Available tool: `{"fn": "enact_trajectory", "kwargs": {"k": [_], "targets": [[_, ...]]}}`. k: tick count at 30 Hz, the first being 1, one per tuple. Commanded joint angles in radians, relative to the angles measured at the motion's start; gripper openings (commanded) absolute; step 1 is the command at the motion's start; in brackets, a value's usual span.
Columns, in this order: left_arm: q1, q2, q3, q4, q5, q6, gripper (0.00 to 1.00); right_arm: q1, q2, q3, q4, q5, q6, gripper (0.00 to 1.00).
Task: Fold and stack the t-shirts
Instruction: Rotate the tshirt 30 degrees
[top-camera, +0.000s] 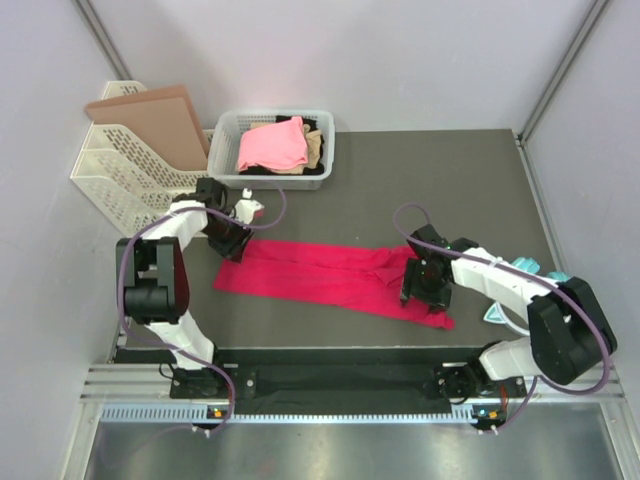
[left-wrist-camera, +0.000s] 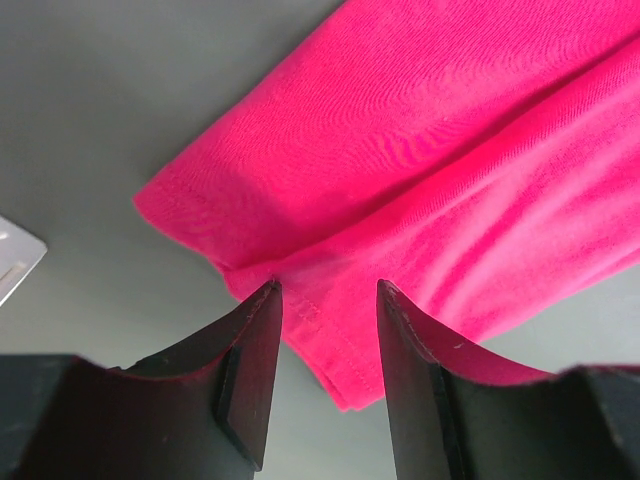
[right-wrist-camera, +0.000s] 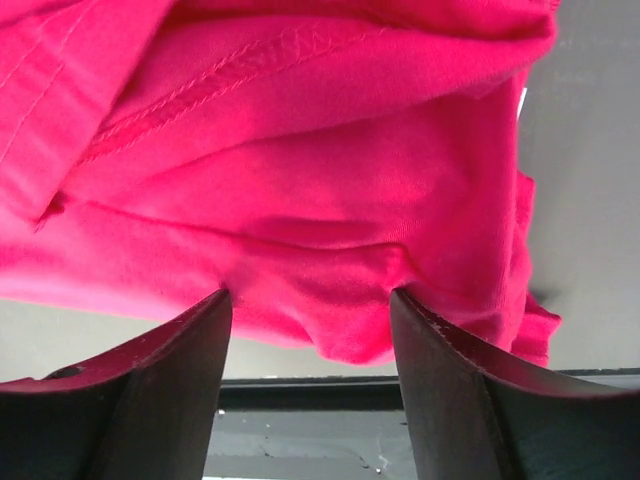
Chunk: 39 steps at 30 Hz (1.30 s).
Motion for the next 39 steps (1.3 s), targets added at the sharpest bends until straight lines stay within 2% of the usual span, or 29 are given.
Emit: {"fn": "enact_trajectory", "kwargs": {"k": [1, 6, 11, 14, 16, 23, 29, 39], "targets": [[-0.004, 0.004, 0.012, 0.007, 0.048, -0.012, 0.48, 0.011, 0.041, -0.009, 0.05, 0.034, 0.042, 0.66], [-0.033, 0.027, -0.02, 0.039, 0.01, -0.015, 0.49, 0.013, 0.086, -0.008, 0.054, 0.035, 0.07, 0.68], [-0.036, 0.047, -0.051, 0.052, -0.019, -0.012, 0.49, 0.01, 0.121, 0.069, -0.033, 0.148, 0.081, 0.69], [-0.039, 0.041, -0.095, 0.059, -0.028, -0.005, 0.49, 0.008, 0.179, 0.13, -0.068, 0.182, 0.076, 0.75], [-0.041, 0.03, -0.155, 0.099, -0.053, 0.001, 0.49, 0.007, 0.215, 0.167, -0.079, 0.192, 0.067, 0.75], [-0.064, -0.028, -0.238, 0.076, -0.036, -0.024, 0.49, -0.012, 0.327, 0.219, -0.075, 0.225, 0.033, 0.75], [-0.12, -0.067, -0.267, -0.002, -0.036, -0.076, 0.5, -0.068, 0.353, 0.195, -0.035, 0.212, 0.007, 0.74], [-0.206, -0.093, -0.336, 0.012, -0.017, -0.146, 0.5, -0.217, 0.388, 0.216, -0.013, 0.236, -0.062, 0.73]]}}
